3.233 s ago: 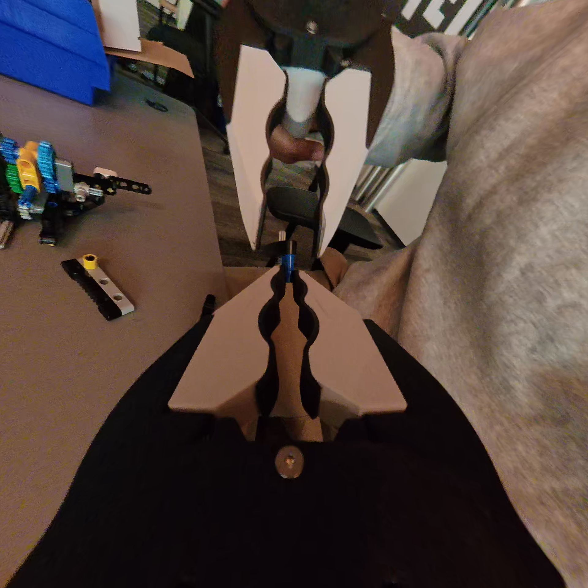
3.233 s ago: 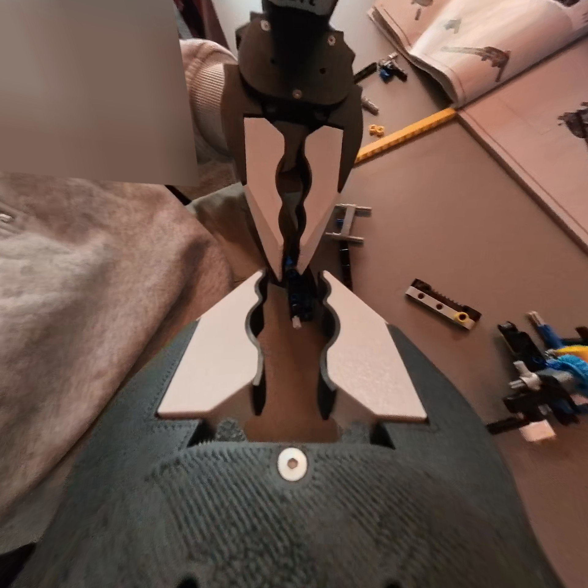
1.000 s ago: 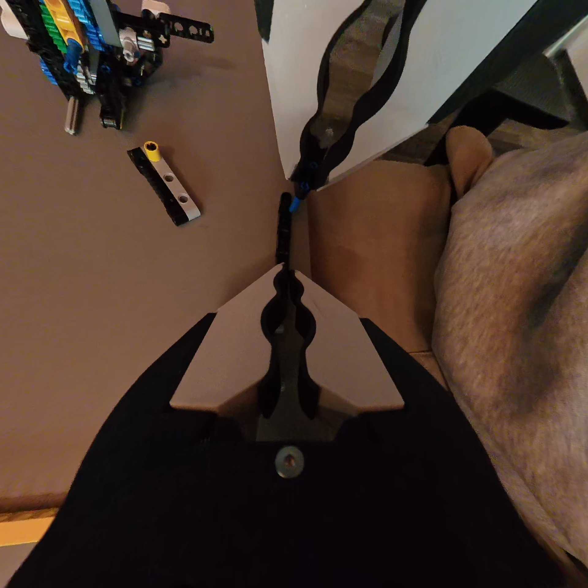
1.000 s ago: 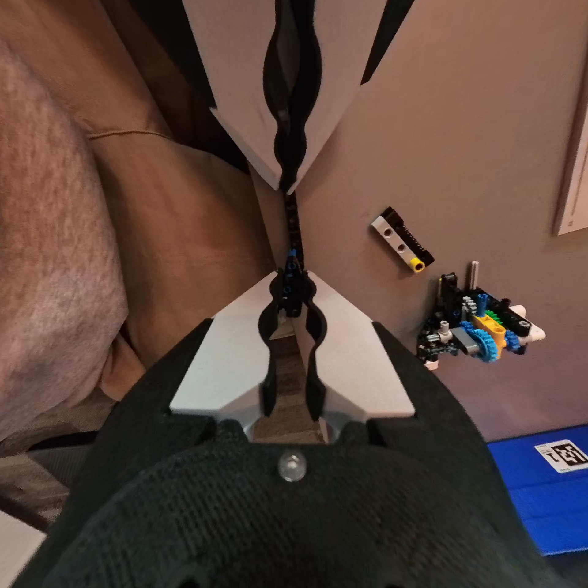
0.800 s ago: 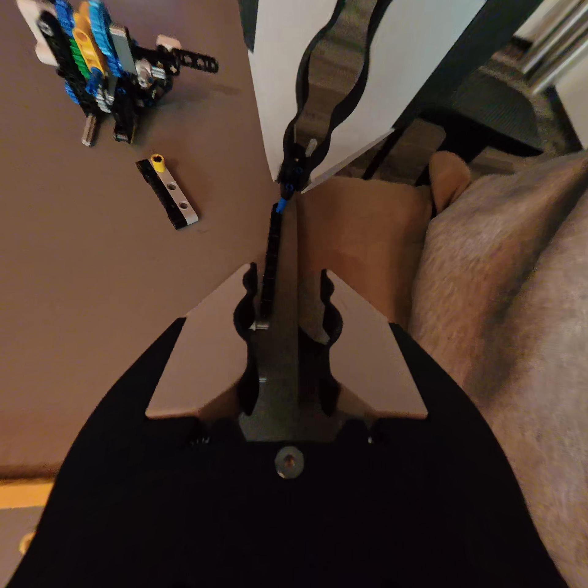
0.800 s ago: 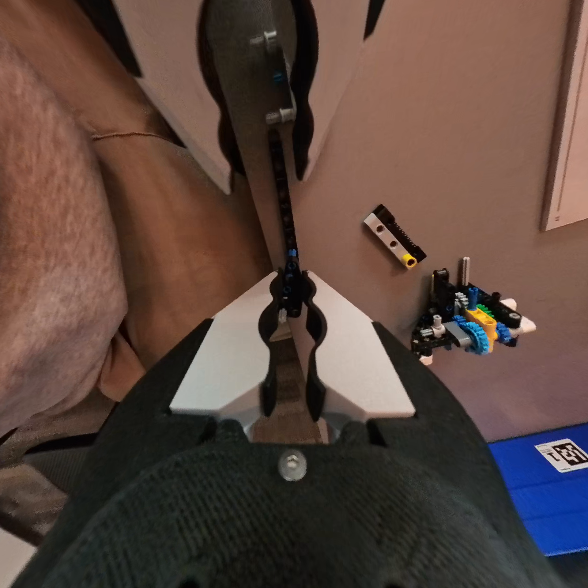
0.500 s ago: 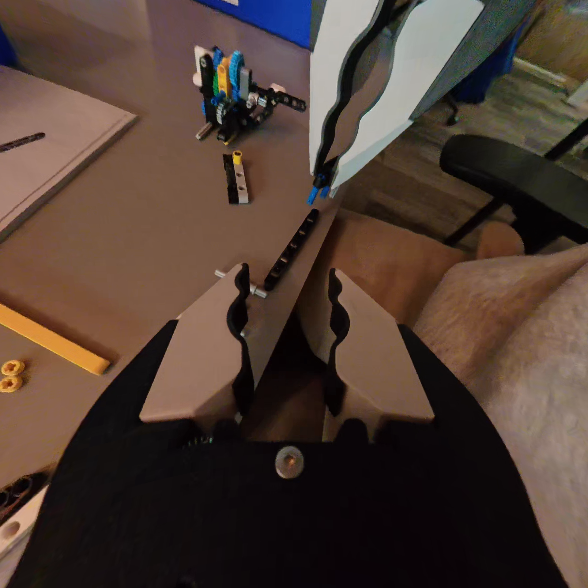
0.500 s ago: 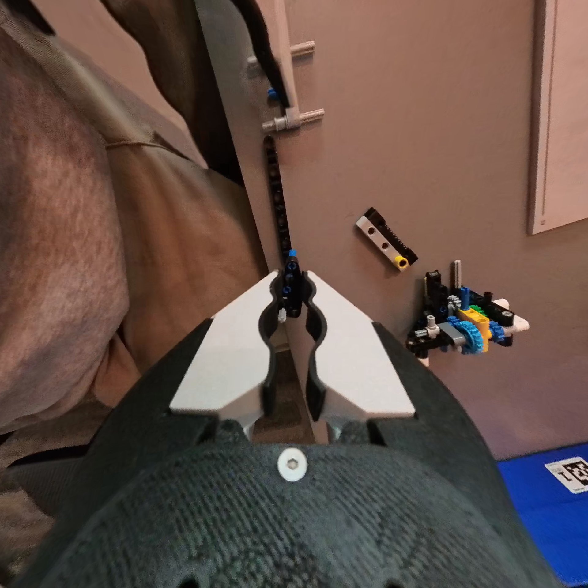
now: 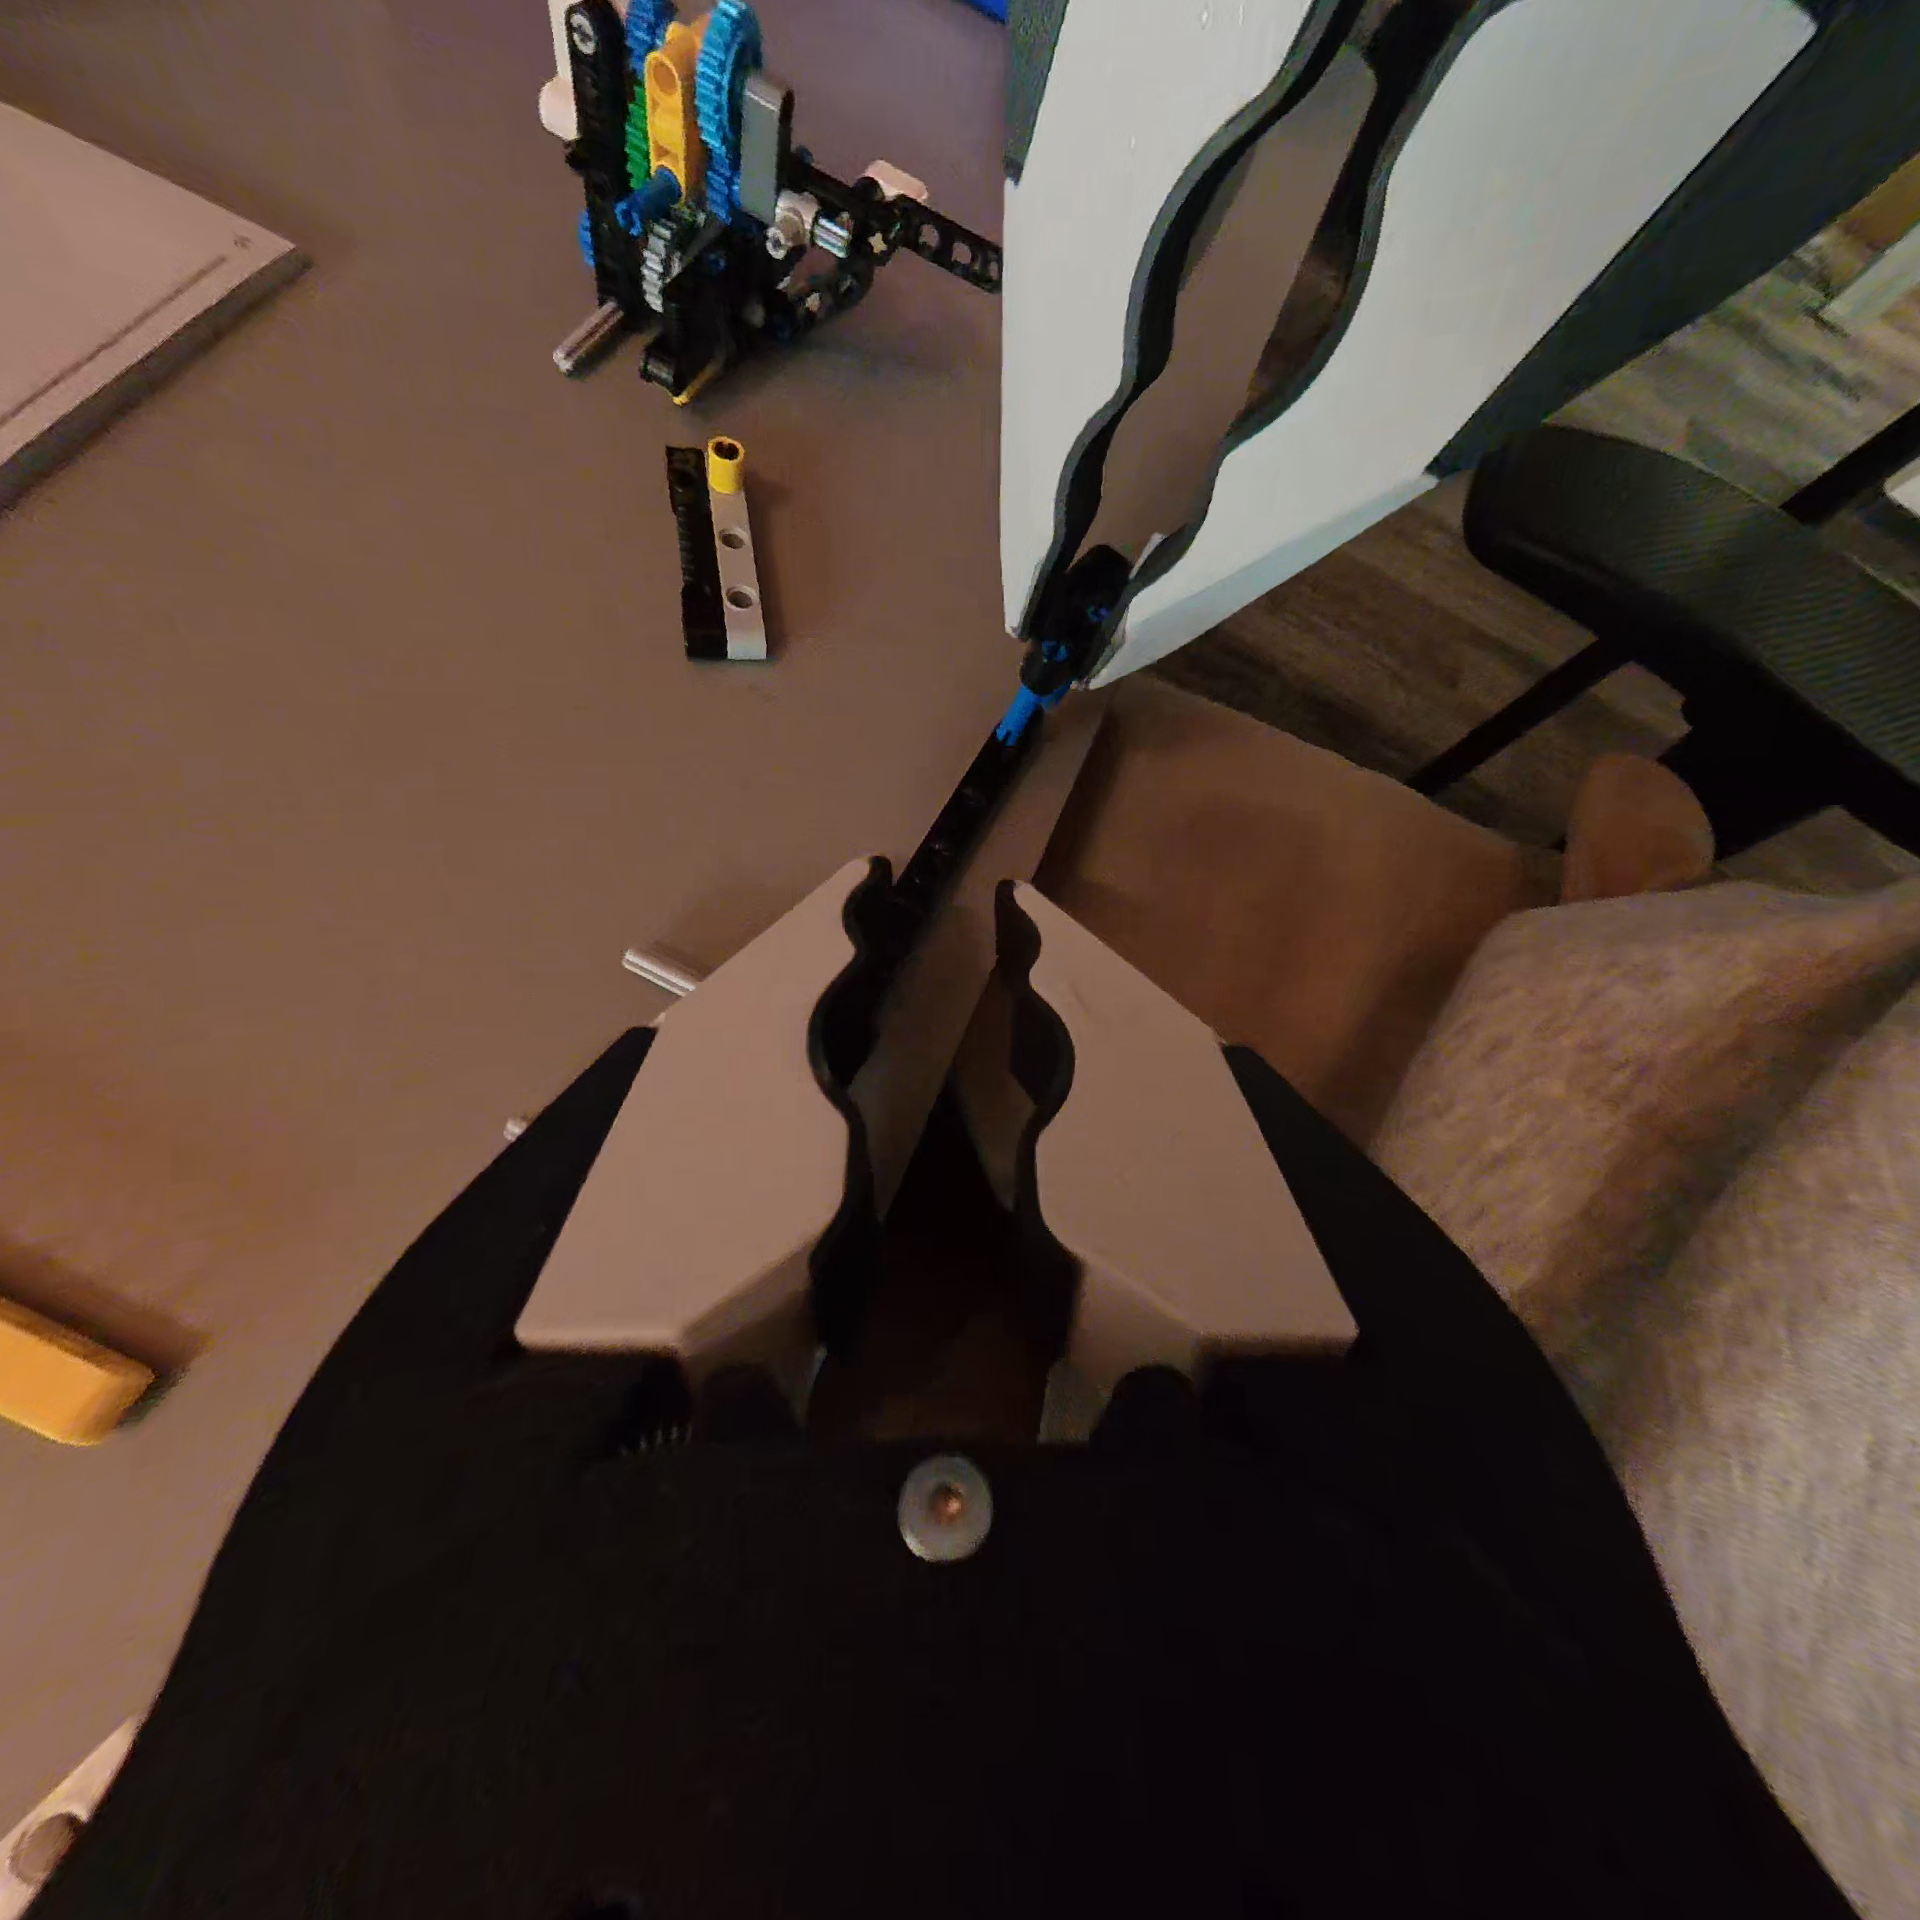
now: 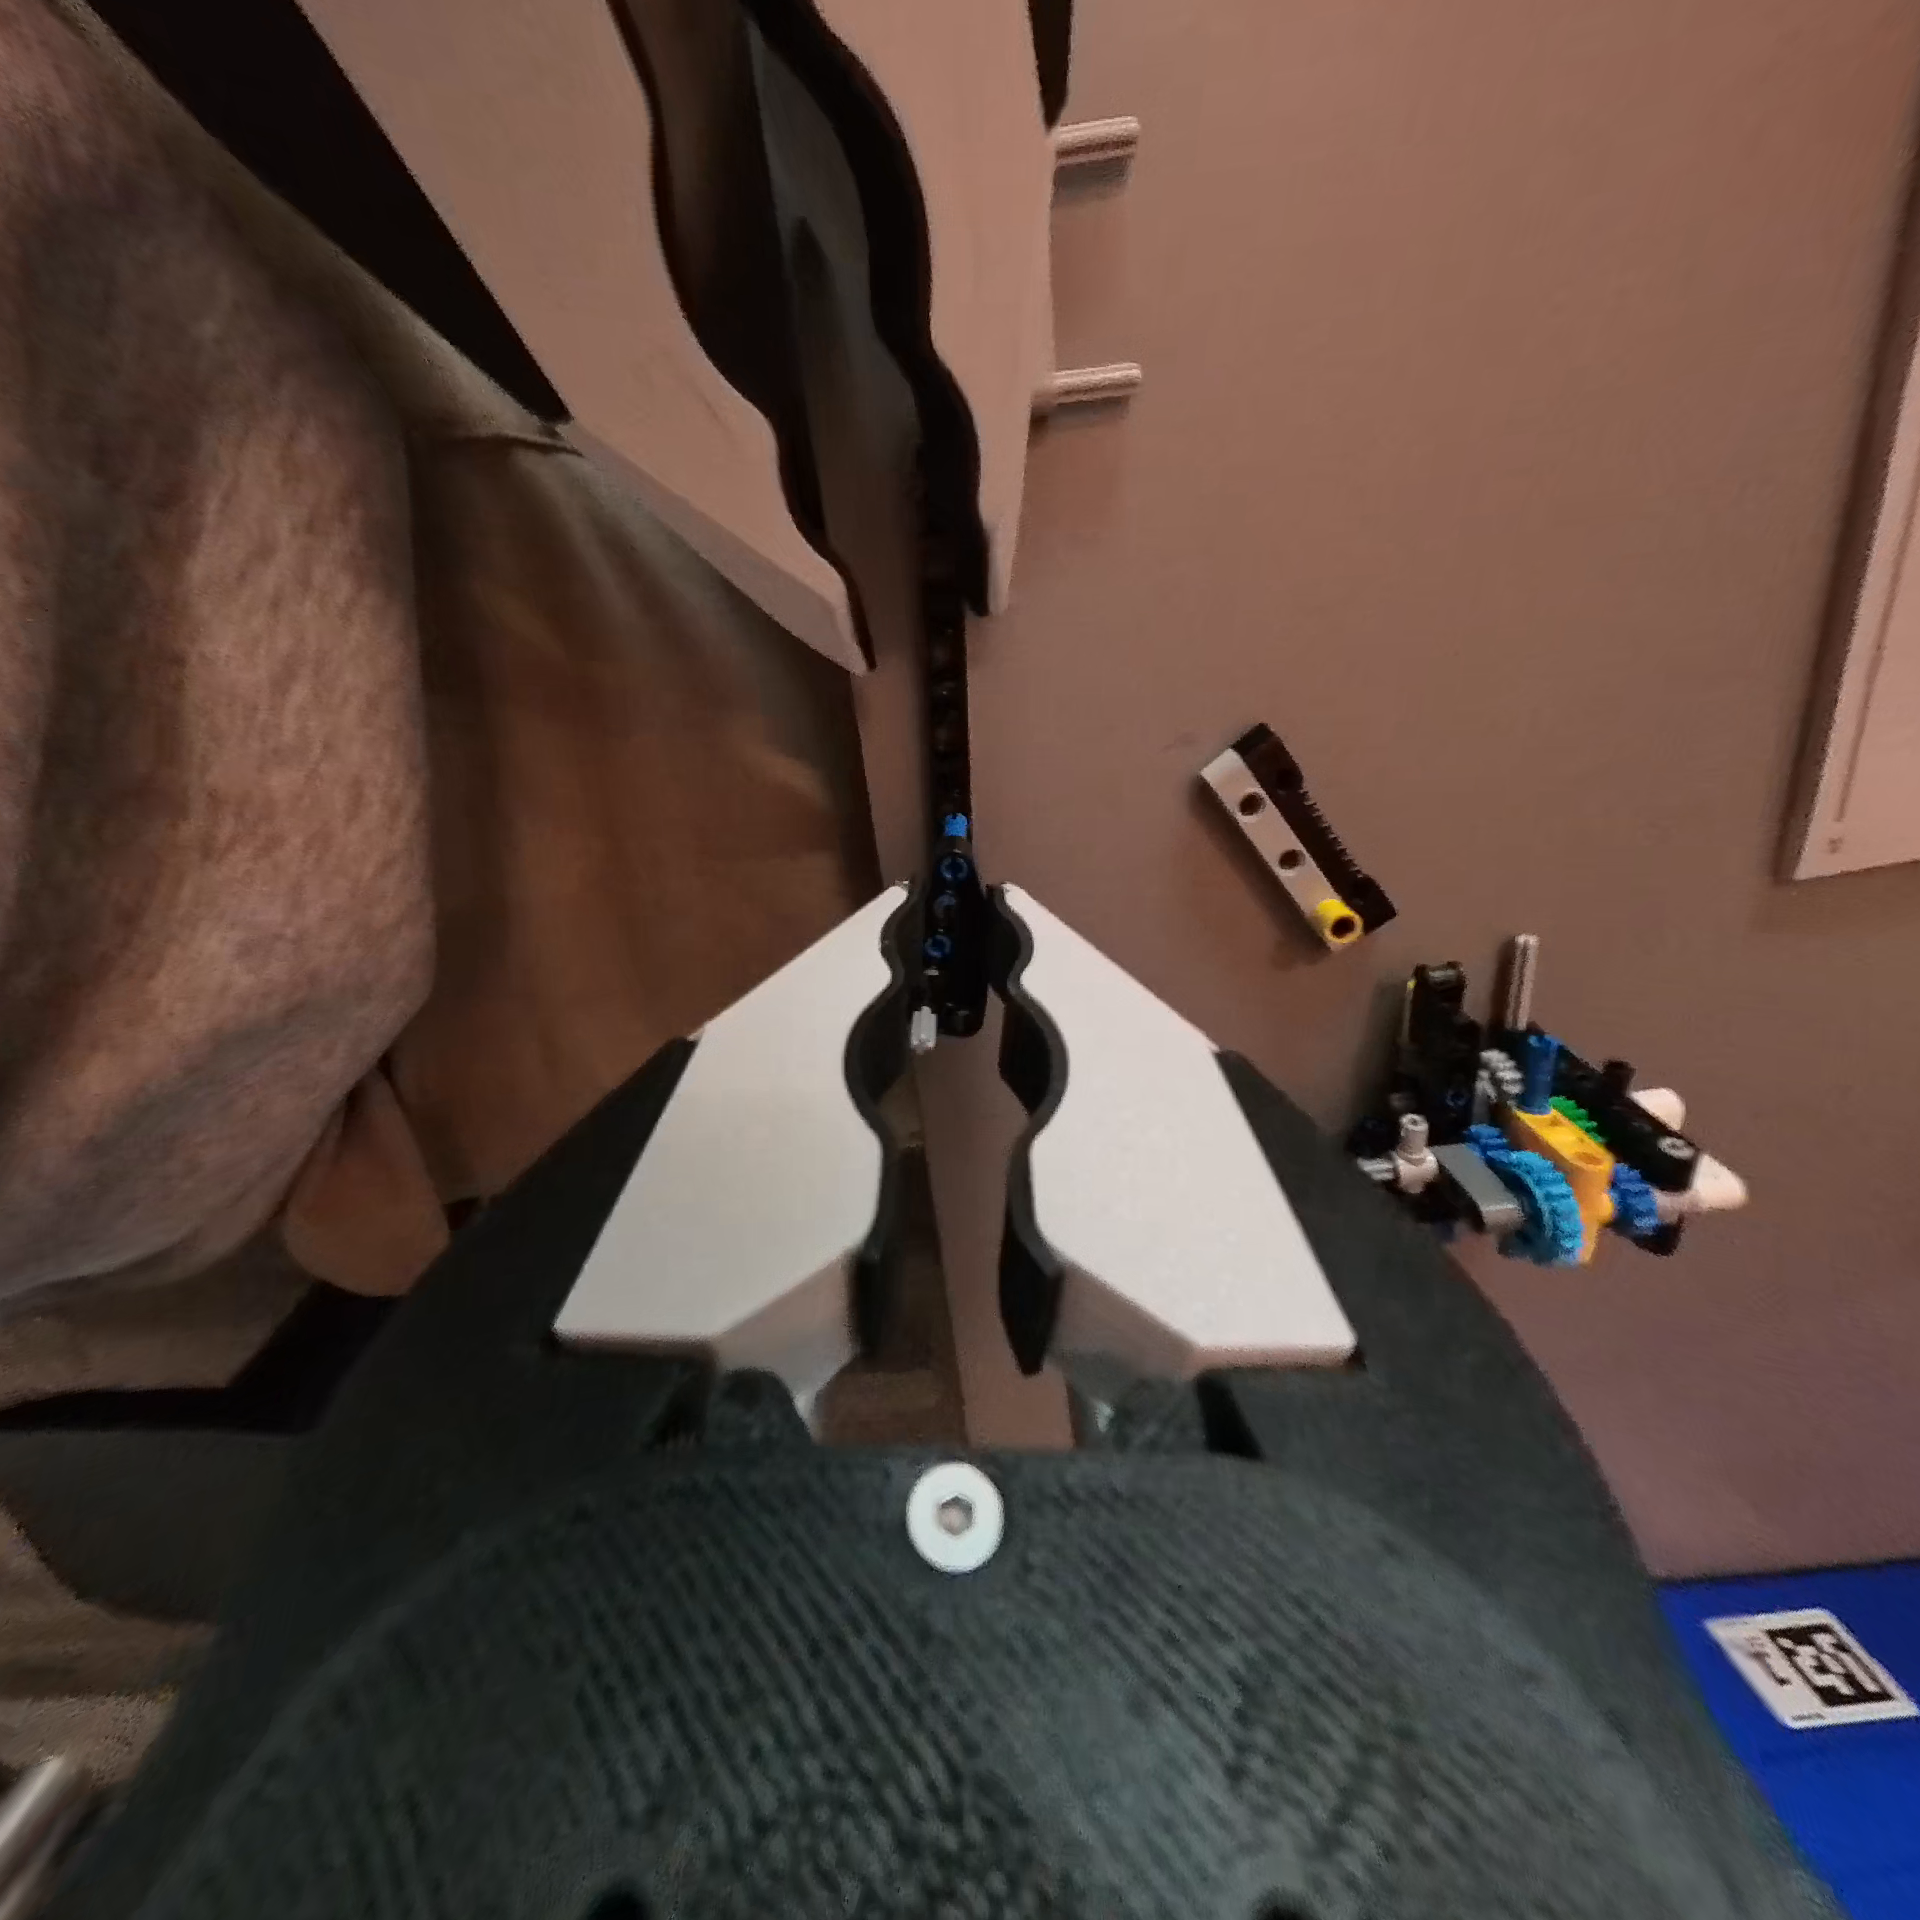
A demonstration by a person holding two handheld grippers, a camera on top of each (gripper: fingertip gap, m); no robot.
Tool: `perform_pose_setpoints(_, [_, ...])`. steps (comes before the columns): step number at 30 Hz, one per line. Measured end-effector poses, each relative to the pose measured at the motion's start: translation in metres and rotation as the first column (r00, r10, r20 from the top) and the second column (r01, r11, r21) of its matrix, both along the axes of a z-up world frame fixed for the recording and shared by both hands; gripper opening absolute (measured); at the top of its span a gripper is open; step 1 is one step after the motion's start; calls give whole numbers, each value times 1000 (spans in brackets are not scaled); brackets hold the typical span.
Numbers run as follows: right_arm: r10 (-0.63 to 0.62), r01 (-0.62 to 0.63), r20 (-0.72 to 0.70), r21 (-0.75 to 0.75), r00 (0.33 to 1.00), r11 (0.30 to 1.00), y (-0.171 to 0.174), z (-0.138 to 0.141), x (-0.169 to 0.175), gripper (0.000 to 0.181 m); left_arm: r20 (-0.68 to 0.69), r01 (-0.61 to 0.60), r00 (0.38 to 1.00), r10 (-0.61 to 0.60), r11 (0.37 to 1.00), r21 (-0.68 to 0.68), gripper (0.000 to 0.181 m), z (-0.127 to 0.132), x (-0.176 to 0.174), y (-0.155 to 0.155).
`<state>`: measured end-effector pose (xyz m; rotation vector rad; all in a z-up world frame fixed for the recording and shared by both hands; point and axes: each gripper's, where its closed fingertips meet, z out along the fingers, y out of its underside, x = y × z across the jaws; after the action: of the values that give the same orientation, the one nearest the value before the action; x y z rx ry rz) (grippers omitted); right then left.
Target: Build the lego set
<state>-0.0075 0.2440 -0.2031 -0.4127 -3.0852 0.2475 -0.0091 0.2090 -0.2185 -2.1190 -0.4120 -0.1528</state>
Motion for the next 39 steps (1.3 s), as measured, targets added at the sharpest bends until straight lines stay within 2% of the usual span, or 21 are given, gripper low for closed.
perform_pose_setpoints(6, [190,-186,-41,100,981,978,1,-5,1,10,-22,15,1000,-15,1000,-16,1,-2,-2,-2])
perform_pose_setpoints(12, [234,-229,-31,120,972,966,-2,-2,-2,10,-16,46,999,-46,999,-14,1,-2,1,-3])
perform_pose_setpoints(17, [173,-168,-23,142,985,975,1,2,-5,10,-24,66,998,-65,998,25,35,7,-2,-4])
perform_pose_setpoints(22, [102,-97,-31,129,994,987,4,9,-3,11,-38,141,989,-141,990,-9,50,11,-6,0])
perform_pose_setpoints(26, [69,-64,-52,94,996,994,5,15,2,10,-81,313,945,-317,948,-53,48,16,-2,-3])
perform_pose_setpoints(32, [36,-30,-96,65,995,997,16,23,15,11,-69,417,889,-452,863,-285,45,-10,-10,0])
perform_pose_setpoints(35, [14,-10,-114,36,993,999,21,25,22,10,-115,391,889,-444,864,-318,30,-11,-9,2])
perform_pose_setpoints(39, [-12,12,-133,-2,991,1000,27,25,27,11,-108,294,938,-330,921,-257,9,-12,-2,1])
